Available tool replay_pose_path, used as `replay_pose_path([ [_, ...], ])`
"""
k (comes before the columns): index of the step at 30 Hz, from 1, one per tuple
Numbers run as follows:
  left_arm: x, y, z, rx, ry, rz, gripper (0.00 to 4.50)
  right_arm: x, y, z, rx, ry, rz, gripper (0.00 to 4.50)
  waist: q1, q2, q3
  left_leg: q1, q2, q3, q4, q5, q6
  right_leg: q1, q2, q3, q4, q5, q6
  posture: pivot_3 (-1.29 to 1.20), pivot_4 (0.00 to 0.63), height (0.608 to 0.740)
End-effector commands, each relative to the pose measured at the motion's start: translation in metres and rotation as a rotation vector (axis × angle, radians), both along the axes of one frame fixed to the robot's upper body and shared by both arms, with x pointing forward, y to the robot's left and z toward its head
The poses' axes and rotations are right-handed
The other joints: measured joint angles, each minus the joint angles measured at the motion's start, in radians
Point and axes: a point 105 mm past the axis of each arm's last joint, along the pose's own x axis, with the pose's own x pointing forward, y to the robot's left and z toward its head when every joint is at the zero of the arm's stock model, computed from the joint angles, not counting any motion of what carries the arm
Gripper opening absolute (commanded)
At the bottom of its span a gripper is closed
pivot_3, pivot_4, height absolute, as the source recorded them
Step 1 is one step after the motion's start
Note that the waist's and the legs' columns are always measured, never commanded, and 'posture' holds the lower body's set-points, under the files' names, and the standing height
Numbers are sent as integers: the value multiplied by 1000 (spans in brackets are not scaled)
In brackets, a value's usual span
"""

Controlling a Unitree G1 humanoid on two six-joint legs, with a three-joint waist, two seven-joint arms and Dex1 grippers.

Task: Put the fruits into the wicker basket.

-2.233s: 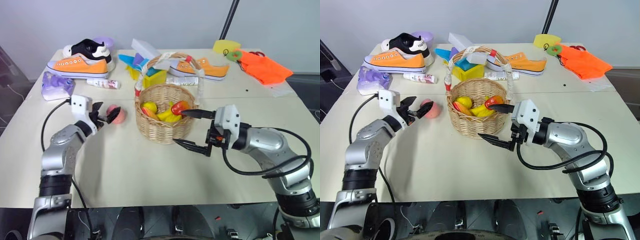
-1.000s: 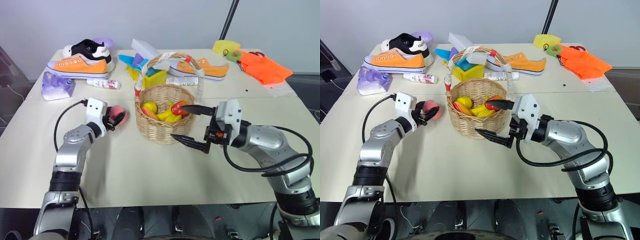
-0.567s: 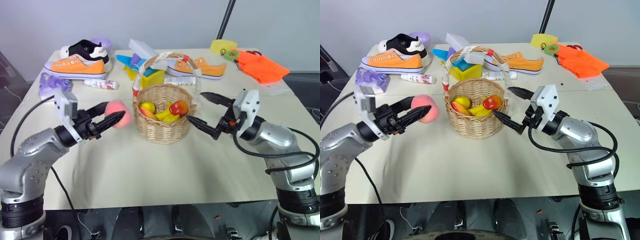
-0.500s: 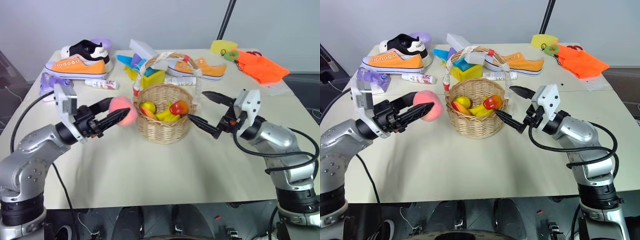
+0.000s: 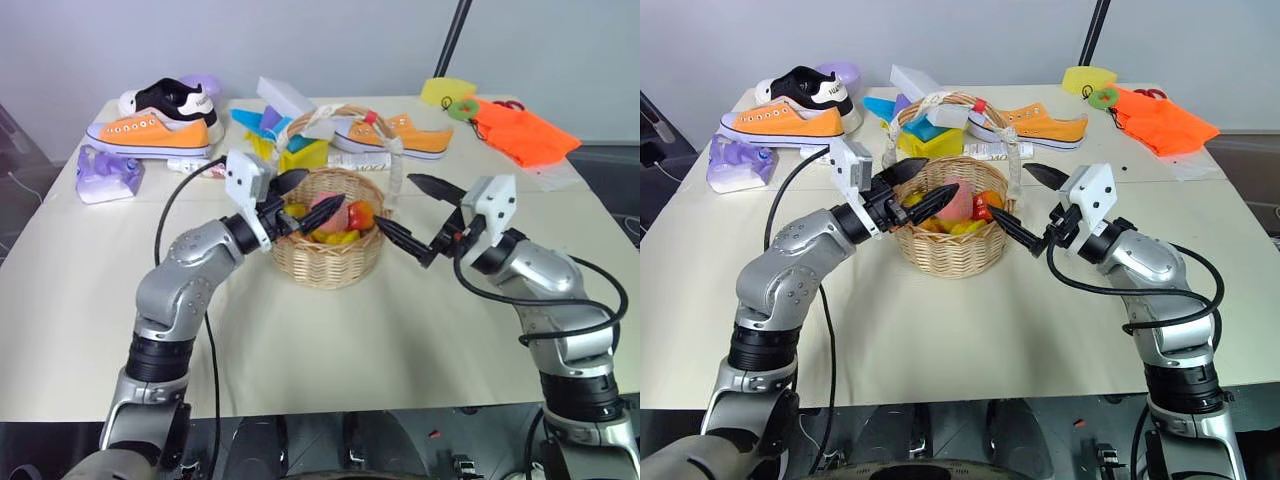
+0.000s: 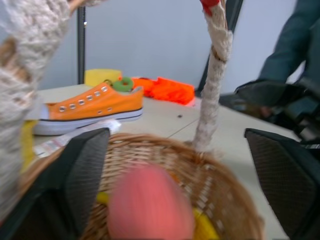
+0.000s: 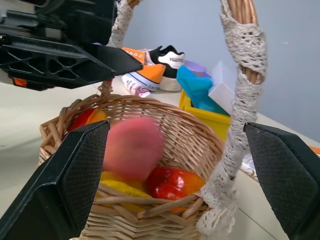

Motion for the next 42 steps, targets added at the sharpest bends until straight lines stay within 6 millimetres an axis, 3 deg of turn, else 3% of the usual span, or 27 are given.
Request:
replay_pose_path([
  [1, -20, 10, 18, -8, -103, -31, 4452, 0, -10, 9, 48, -53, -91, 4500, 0, 0, 0, 0, 0, 0, 0, 0, 0, 0, -1, 0, 0, 0, 0, 0, 150, 740],
  [5, -46, 36, 14, 55, -103, -50, 4452, 11, -25, 3, 181, -12, -308, 4500, -8, 0, 0, 0, 0, 0, 0, 0, 0, 0, -2, 0, 1, 0, 0, 0, 150, 740],
  [8, -61, 64, 7, 95, -79, -26, 4452, 15, -18, 2, 259, 41, -346, 4500, -22, 1, 0, 1, 0, 0, 0, 0, -1, -1, -2, 1, 1, 0, 0, 0, 150, 740],
  [14, -71, 111, -6, 145, -50, 76, 4452, 27, 3, 6, 262, 75, -304, 4500, -19, 2, 0, 0, 1, 0, 0, 1, -1, -2, -3, 0, 2, -1, -2, 0, 150, 740],
  [22, -87, 136, -27, 199, 9, 119, 4452, 44, 18, 2, 204, 101, -263, 4500, -22, 2, 1, -1, 1, 1, -1, 0, -1, -3, -5, 0, 1, -2, -4, 0, 150, 740],
  [28, -94, 140, -38, 199, 27, 140, 4452, 63, 16, 9, 199, 68, -274, 4500, -24, 2, 1, 0, 2, 1, -2, 0, -1, -4, -5, 0, 1, -2, -4, 0, 150, 740],
  [31, -95, 140, -39, 202, 24, 144, 4500, 67, 16, 12, 205, 59, -265, 3728, -22, 2, 1, -1, 2, 1, -2, 0, -1, -4, -5, 0, 1, -2, -4, 0, 150, 740],
  [38, -90, 132, -38, 188, 11, 124, 4500, 68, 11, 17, 224, 36, -264, 295, -22, 2, 1, -1, 2, 2, -2, 0, -1, -4, -5, 0, 1, -2, -3, 0, 150, 740],
  [39, -89, 130, -38, 189, 7, 117, 4500, 68, 8, 18, 228, 30, -273, 15, -22, 2, 1, -1, 2, 2, -2, 0, -1, -4, -5, 0, 1, -2, -3, 0, 150, 740],
  [42, -84, 122, -36, 175, 5, 79, 4500, 67, -13, 27, 252, -11, -334, 15, -22, 2, 1, -1, 2, 2, -2, 0, -1, -4, -6, 0, 1, -2, -3, 0, 150, 740],
])
